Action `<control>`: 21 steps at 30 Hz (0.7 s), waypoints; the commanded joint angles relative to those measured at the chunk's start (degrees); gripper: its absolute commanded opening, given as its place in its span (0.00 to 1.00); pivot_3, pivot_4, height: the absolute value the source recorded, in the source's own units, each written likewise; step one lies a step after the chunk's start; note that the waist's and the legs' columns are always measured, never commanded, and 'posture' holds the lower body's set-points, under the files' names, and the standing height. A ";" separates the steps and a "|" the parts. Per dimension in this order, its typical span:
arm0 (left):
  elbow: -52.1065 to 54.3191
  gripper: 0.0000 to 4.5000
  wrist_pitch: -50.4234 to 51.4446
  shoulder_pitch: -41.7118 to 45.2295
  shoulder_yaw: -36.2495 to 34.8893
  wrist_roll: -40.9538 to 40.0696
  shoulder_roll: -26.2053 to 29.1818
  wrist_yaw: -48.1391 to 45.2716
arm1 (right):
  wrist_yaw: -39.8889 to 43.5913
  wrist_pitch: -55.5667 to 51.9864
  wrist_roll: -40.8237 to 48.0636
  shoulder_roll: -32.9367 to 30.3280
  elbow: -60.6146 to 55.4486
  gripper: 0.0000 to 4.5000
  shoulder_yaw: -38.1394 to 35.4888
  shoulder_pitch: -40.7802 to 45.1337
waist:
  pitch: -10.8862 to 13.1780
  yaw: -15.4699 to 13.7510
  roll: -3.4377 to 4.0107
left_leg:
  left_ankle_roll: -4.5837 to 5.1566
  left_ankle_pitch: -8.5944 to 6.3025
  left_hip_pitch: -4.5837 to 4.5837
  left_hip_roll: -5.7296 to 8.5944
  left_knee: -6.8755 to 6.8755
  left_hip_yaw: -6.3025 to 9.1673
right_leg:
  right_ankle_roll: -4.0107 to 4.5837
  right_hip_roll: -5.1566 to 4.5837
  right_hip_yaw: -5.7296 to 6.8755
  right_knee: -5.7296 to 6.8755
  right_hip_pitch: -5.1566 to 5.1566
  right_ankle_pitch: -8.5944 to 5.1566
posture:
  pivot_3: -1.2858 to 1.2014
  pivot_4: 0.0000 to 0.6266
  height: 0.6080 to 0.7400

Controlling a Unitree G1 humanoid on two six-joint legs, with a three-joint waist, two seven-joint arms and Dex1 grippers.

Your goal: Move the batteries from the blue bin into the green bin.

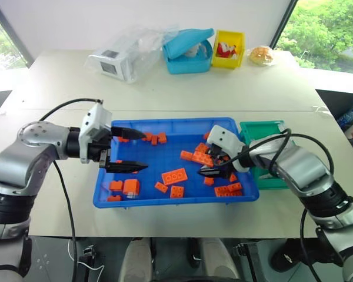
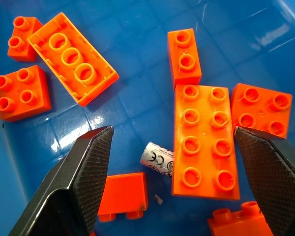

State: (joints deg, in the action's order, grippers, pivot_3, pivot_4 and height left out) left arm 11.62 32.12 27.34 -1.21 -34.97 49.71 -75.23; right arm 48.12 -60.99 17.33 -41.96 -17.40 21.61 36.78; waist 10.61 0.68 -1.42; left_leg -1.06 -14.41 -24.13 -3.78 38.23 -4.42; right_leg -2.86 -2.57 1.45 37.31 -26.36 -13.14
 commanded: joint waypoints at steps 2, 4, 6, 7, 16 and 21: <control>1.45 1.00 -0.16 0.33 -1.85 -0.84 0.82 0.20 | -0.50 1.37 -1.08 0.37 1.77 0.90 -0.44 0.21 | 0.00 -0.01 0.00 | 0.00 0.00 0.00 0.00 0.00 0.00 | 0.00 0.00 0.00 0.00 0.00 0.00 | 0.52 0.24 0.97; 1.25 1.00 -0.26 0.59 -1.68 -0.80 0.67 0.29 | -0.58 0.98 -0.69 0.68 1.93 0.78 -0.80 -0.10 | 0.00 -0.01 0.00 | 0.00 0.00 0.00 0.00 0.00 0.00 | 0.00 0.00 0.00 0.00 0.00 0.00 | 0.52 0.24 0.97; 1.10 1.00 -0.34 0.82 -1.55 -0.79 0.53 0.36 | -0.60 0.46 -0.28 0.91 1.41 0.61 -1.10 -0.30 | 0.00 -0.01 0.00 | 0.00 0.00 0.00 0.00 0.00 0.00 | 0.00 0.00 0.00 0.00 0.00 0.00 | 0.52 0.24 0.97; 1.05 1.00 -0.36 0.91 -1.50 -0.78 0.47 0.38 | -0.66 0.23 -0.13 1.06 1.08 0.49 -1.23 -0.32 | 0.00 0.01 0.00 | 0.00 0.00 0.00 0.00 0.00 0.00 | 0.00 0.00 0.00 0.00 0.00 0.00 | 0.52 0.24 0.97; -0.23 1.00 -1.09 2.02 -0.89 -0.16 0.06 0.04 | -0.96 -1.45 1.96 3.64 -1.03 0.27 -2.30 3.20 | 0.00 0.05 0.00 | 0.00 0.00 0.00 0.00 0.00 0.00 | 0.00 0.00 0.00 0.00 0.00 0.00 | 0.52 0.24 0.97; -1.03 1.00 -1.52 2.90 -0.29 0.31 -0.50 -0.19 | -2.45 0.37 1.65 11.08 2.33 0.27 -0.06 8.51 | 0.00 0.21 0.00 | 0.00 0.00 0.02 -0.02 -0.01 0.03 | 0.00 0.05 0.00 0.05 -0.01 0.00 | 0.52 0.24 0.97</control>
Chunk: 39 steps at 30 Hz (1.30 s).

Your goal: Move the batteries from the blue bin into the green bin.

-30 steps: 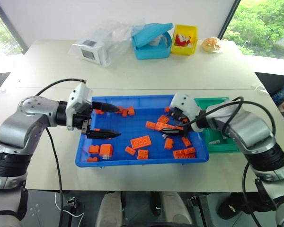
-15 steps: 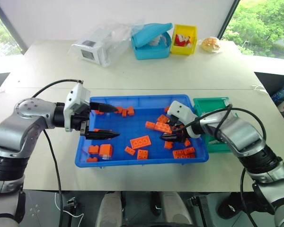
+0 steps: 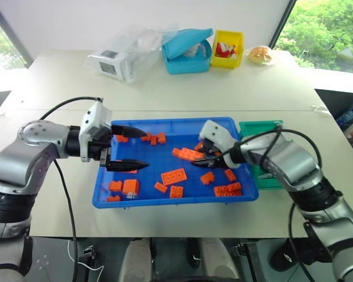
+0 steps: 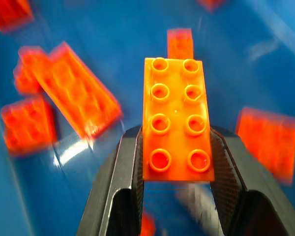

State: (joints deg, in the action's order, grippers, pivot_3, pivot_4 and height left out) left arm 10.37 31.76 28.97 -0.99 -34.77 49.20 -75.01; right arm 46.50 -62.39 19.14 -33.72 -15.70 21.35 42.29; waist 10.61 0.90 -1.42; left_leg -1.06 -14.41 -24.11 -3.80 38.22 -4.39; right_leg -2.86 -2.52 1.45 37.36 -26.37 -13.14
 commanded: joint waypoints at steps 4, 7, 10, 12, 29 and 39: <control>-0.31 1.00 -1.33 1.99 -0.22 0.39 -0.29 -0.72 | -1.64 4.82 -2.39 7.58 5.42 0.27 3.45 5.31 | -0.02 -0.21 -0.02 | 0.00 0.00 -0.01 0.01 0.00 -0.03 | 0.00 -0.04 0.00 0.00 0.01 0.00 | 0.52 0.24 0.97; -0.63 1.00 -1.57 2.28 -0.05 0.64 -0.50 -0.92 | -1.57 7.07 -3.74 11.48 10.57 0.27 5.76 6.57 | -0.02 -0.18 -0.03 | 0.00 0.00 -0.03 0.02 0.01 -0.04 | 0.00 -0.06 0.01 -0.01 0.02 0.00 | 0.52 0.24 0.97; -0.59 1.00 -1.62 2.43 0.03 0.65 -0.70 -0.75 | 0.24 8.18 -4.53 12.00 12.08 0.27 7.42 7.13 | -0.02 -0.21 -0.03 | 0.00 0.00 -0.03 0.02 0.02 -0.03 | 0.00 -0.06 0.02 0.00 0.01 0.00 | 0.52 0.24 0.97; -0.38 1.00 -1.52 2.30 -0.13 0.55 -0.65 -0.69 | 1.80 9.48 -5.58 10.57 11.58 0.27 8.23 7.81 | -0.02 -0.21 -0.03 | 0.00 0.00 -0.05 0.02 0.01 -0.02 | 0.00 -0.06 0.03 0.00 0.01 0.00 | 0.52 0.24 0.97; -0.04 1.00 -1.63 1.43 -0.67 0.40 -0.64 0.14 | 11.04 12.10 -6.72 4.49 10.46 0.27 5.89 11.41 | -0.02 0.19 -0.02 | 0.00 0.00 0.08 -0.04 -0.02 -0.01 | 0.02 0.06 -0.01 0.16 -0.04 0.00 | 0.52 0.24 0.97; -0.62 1.00 -1.57 2.13 -0.73 0.51 0.11 -0.62 | 14.68 14.96 -9.32 1.14 10.41 0.94 6.03 11.15 | -0.03 -0.63 -0.04 | -0.03 0.02 -0.09 0.07 0.08 -0.03 | 0.00 -0.15 0.05 0.04 0.01 0.01 | 0.52 0.24 0.97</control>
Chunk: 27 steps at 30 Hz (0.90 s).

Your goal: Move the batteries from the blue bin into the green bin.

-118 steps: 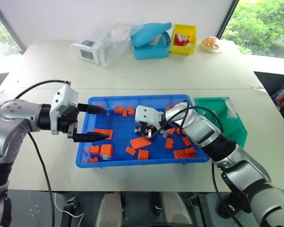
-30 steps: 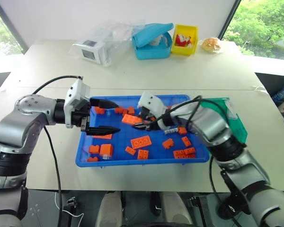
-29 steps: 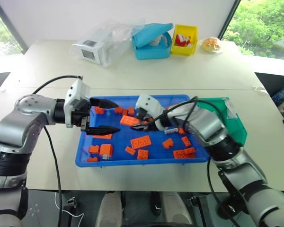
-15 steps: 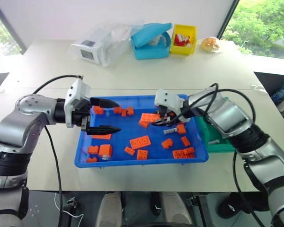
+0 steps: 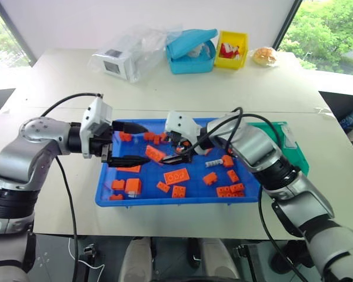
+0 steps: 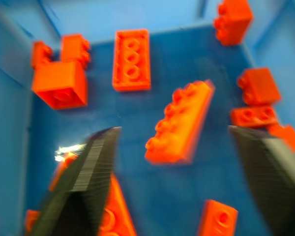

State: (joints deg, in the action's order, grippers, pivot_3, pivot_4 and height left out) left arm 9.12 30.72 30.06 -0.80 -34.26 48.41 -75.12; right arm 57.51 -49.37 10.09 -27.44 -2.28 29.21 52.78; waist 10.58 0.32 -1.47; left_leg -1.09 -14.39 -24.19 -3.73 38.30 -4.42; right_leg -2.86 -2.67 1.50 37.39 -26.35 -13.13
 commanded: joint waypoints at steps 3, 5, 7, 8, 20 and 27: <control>0.51 1.00 -0.58 1.06 -0.88 0.11 0.90 -0.56 | 7.70 5.56 -1.23 -12.08 -3.99 0.94 -1.76 -1.05 | 0.00 0.11 0.00 | 0.00 0.00 -0.01 -0.01 -0.01 0.02 | 0.00 0.02 0.02 -0.01 -0.02 0.00 | 0.52 0.24 0.97; 0.38 1.00 -0.61 1.26 -0.75 0.16 0.76 -0.53 | 9.40 8.38 -2.21 -15.69 -3.31 0.94 -1.72 -2.65 | 0.00 0.30 0.00 | 0.00 0.00 0.02 -0.02 -0.05 0.02 | 0.00 0.05 0.02 -0.02 -0.02 -0.01 | 0.52 0.24 0.97; 0.22 1.00 -0.70 1.48 -0.58 0.25 0.59 -0.51 | 10.13 11.22 -3.23 -17.81 -2.19 0.94 -1.98 -4.41 | 0.00 0.64 0.00 | 0.00 0.00 0.06 -0.03 -0.07 0.02 | 0.00 0.08 0.00 -0.01 -0.02 -0.01 | 0.52 0.24 0.97; 0.16 1.00 -0.75 1.55 -0.52 0.30 0.54 -0.50 | 10.27 12.33 -3.61 -18.31 -1.71 0.94 -2.21 -5.16 | 0.00 0.75 0.00 | 0.00 0.00 0.08 -0.04 -0.07 0.01 | 0.00 0.10 -0.02 0.00 -0.02 -0.01 | 0.52 0.24 0.97; -0.18 1.00 -0.80 2.34 -0.61 0.54 0.92 -0.86 | 7.58 19.63 -9.20 -18.35 4.15 0.94 -2.65 -11.11 | 0.00 0.33 -0.01 | 0.00 0.00 0.11 -0.04 -0.05 0.00 | 0.00 0.09 -0.03 0.02 0.01 -0.01 | 0.52 0.24 0.97; -0.37 1.00 -0.96 2.46 -0.66 0.83 0.74 -1.05 | 8.15 21.62 -10.89 -18.52 4.58 0.94 -4.04 -12.80 | -0.07 0.17 -0.12 | 0.00 0.00 0.17 -0.03 -0.03 0.00 | 0.00 0.07 -0.02 0.00 0.13 -0.01 | 0.52 0.24 0.97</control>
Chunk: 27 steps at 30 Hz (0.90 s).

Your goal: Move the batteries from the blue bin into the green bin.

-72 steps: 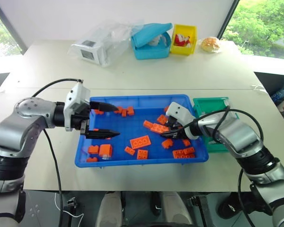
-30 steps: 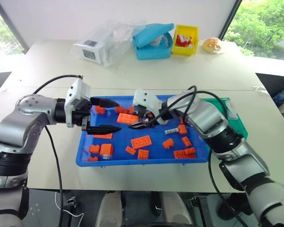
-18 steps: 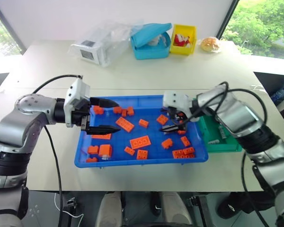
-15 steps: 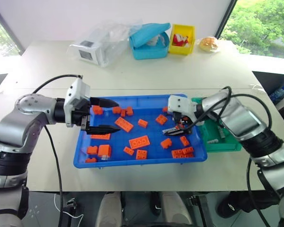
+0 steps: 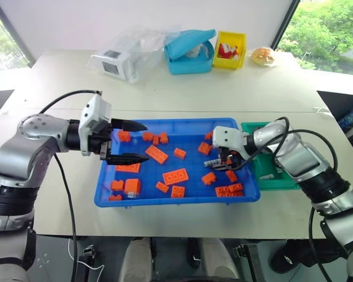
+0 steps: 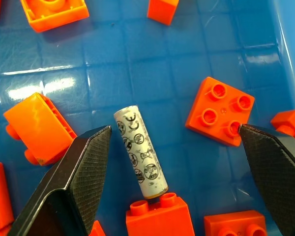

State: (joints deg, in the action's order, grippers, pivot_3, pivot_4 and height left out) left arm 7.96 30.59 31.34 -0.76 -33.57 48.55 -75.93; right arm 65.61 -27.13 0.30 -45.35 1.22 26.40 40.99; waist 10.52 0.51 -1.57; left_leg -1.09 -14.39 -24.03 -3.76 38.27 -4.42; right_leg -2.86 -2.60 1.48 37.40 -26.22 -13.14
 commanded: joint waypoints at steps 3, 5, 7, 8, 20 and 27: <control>0.80 1.00 -0.83 1.22 -0.70 0.17 0.49 -0.33 | -0.14 -2.44 -0.30 0.08 -0.13 0.94 -2.77 0.13 | -0.01 -0.05 -0.02 | 0.00 0.00 0.00 0.01 0.02 0.00 | 0.00 -0.02 0.00 -0.01 0.02 0.00 | 0.52 0.24 0.97; 0.75 1.00 -0.89 1.27 -0.68 0.22 0.43 -0.40 | 0.44 -3.98 0.56 0.14 -1.72 0.94 -3.76 1.01 | -0.01 -0.06 -0.02 | 0.00 0.00 0.00 0.01 0.01 0.00 | 0.00 -0.02 0.00 -0.01 0.00 0.00 | 0.52 0.24 0.97; 0.63 1.00 -1.03 1.30 -0.63 0.36 0.30 -0.43 | 1.09 -5.40 1.17 -0.06 -3.36 0.94 -4.69 1.77 | -0.01 -0.04 -0.02 | 0.00 0.00 0.00 0.01 0.01 0.01 | 0.00 -0.01 0.01 0.00 -0.01 0.00 | 0.52 0.24 0.97; 0.55 1.00 -1.12 1.34 -0.59 0.43 0.22 -0.43 | 1.58 -6.19 1.56 -0.39 -4.36 0.94 -5.35 2.30 | -0.01 0.01 -0.01 | 0.00 0.00 -0.01 0.01 0.01 0.00 | 0.00 -0.01 0.01 0.00 -0.02 0.00 | 0.52 0.24 0.97; 0.28 1.00 -1.37 1.50 -0.57 0.65 0.10 -0.48 | 2.76 -6.65 0.85 -3.03 -5.54 0.94 -6.72 -0.42 | -0.01 0.14 -0.01 | 0.00 0.00 -0.01 0.00 -0.01 0.00 | 0.00 0.01 0.00 0.01 -0.05 0.00 | 0.52 0.24 0.97; -0.65 1.00 -1.62 2.64 -0.12 0.91 -0.08 -0.92 | 1.85 -2.34 -2.46 -1.57 -2.95 0.94 -3.59 -2.31 | -0.01 -0.06 -0.02 | 0.00 0.00 0.00 0.01 0.00 0.00 | 0.00 0.00 0.00 0.00 -0.02 0.00 | 0.52 0.24 0.97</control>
State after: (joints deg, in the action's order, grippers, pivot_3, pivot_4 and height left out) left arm 6.86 29.74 32.64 -0.72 -32.93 48.30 -76.58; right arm 67.50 -29.79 -1.12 -46.41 -2.24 22.55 39.36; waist 10.51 0.45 -1.59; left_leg -1.09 -14.39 -24.03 -3.74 38.27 -4.42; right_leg -2.87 -2.61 1.48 37.39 -26.24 -13.14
